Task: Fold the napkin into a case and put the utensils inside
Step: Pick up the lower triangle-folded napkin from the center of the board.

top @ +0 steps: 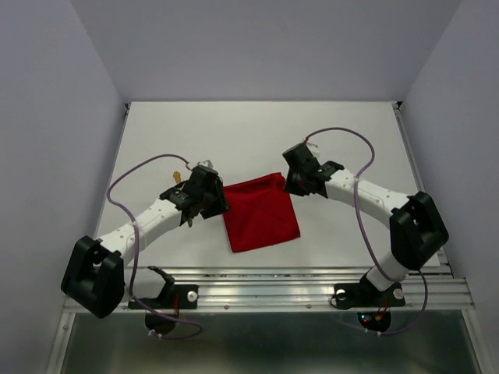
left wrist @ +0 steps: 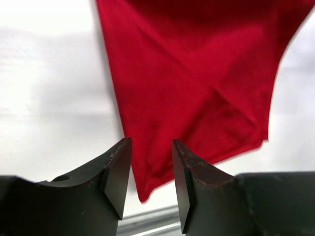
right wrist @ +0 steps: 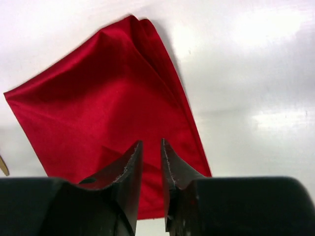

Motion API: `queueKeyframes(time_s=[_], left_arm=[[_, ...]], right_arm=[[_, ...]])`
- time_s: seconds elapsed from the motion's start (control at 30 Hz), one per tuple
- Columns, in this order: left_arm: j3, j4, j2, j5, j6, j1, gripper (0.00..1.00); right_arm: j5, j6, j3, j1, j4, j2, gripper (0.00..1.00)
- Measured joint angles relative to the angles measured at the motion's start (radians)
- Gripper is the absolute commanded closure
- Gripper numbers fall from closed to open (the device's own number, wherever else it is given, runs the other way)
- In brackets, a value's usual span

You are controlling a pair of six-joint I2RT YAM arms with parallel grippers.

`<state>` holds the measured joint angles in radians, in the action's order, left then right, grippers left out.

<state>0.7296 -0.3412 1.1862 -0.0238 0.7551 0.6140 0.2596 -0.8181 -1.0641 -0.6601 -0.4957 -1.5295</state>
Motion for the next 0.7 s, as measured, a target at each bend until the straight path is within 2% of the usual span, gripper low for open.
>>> queueKeyframes(time_s=[0.2, 0.43, 0.7], left_arm=[[0.102, 0.043, 0.177, 0.011, -0.081, -0.14, 0.52], [0.174, 0.082, 0.299, 0.005, -0.135, -0.196, 0.53], [0.249, 0.102, 0.415, -0.018, -0.165, -0.197, 0.53]], right_arm=[[-0.062, 0.117, -0.249, 0.011, 0.017, -0.246, 0.77], [-0.111, 0.176, -0.422, 0.011, 0.016, -0.43, 0.8], [-0.095, 0.178, -0.435, 0.079, 0.015, -0.464, 0.82]])
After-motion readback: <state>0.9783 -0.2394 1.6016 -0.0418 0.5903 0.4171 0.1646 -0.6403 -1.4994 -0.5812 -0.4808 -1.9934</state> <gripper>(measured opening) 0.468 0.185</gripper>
